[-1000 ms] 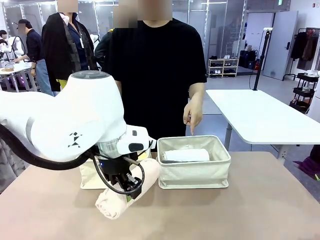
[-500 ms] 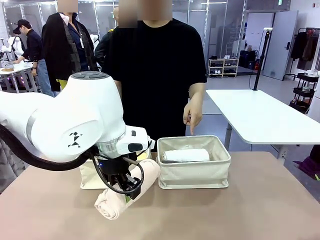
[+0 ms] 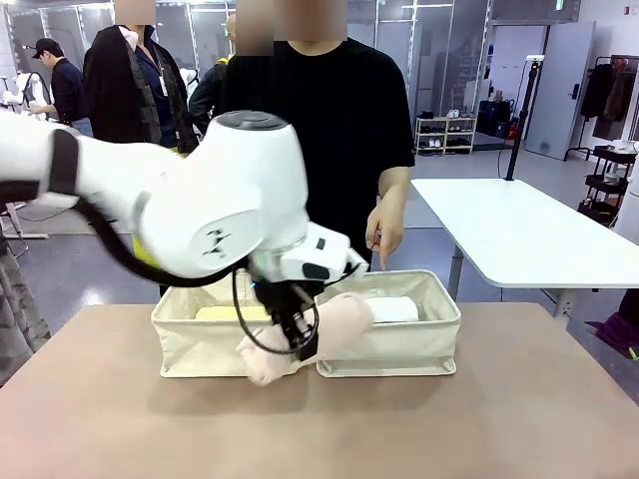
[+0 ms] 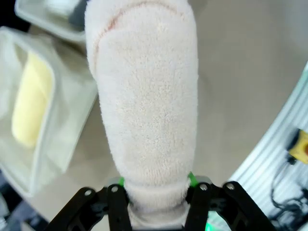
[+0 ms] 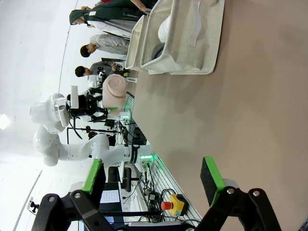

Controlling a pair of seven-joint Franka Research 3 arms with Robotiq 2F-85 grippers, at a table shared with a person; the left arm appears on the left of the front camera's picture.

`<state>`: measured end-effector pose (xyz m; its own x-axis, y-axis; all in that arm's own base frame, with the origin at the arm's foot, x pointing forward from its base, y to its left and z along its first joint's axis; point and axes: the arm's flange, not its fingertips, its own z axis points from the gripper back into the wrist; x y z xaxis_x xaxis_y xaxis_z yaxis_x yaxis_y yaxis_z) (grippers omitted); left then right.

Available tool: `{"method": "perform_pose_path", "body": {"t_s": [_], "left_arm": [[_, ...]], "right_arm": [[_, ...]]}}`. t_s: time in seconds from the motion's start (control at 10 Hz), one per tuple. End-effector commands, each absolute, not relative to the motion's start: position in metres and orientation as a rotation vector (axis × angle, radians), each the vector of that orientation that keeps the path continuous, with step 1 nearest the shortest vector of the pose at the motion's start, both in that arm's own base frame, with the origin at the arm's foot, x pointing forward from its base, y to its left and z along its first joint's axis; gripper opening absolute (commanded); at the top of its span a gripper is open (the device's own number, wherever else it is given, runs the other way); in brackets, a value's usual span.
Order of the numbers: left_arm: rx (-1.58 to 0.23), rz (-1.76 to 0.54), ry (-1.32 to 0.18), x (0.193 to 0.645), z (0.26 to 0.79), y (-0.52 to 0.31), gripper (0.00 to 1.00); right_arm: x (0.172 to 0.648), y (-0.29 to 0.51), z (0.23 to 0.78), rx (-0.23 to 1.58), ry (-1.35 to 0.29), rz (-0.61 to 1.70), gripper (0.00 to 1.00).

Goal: Divide the towels into two baskets.
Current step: Pick up one hotel-folded towel from the bottom of the table and place it in the Fabric basket indicated by the person.

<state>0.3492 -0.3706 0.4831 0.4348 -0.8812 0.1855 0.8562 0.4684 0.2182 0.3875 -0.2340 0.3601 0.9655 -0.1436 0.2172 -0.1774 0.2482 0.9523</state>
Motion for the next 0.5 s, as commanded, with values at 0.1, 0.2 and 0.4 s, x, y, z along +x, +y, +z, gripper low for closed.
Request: {"method": "perform_pose_path", "body": {"t_s": [0.1,0.2,0.4], "left_arm": [[0.217,-1.38,-0.332,0.424,0.512,-0.425,0.41],[0.182,-1.509,-0.332,0.44,0.524,-0.445,0.41],[0.135,-1.608,-0.316,0.47,0.53,-0.472,0.41]], "right_arm": [[0.384,-0.23,0.363,1.312,-0.27,0.002,1.0],[0.384,-0.23,0.363,1.312,-0.27,0.002,1.0],[0.384,-0.23,0.363,1.312,-0.27,0.002,1.0]]}}
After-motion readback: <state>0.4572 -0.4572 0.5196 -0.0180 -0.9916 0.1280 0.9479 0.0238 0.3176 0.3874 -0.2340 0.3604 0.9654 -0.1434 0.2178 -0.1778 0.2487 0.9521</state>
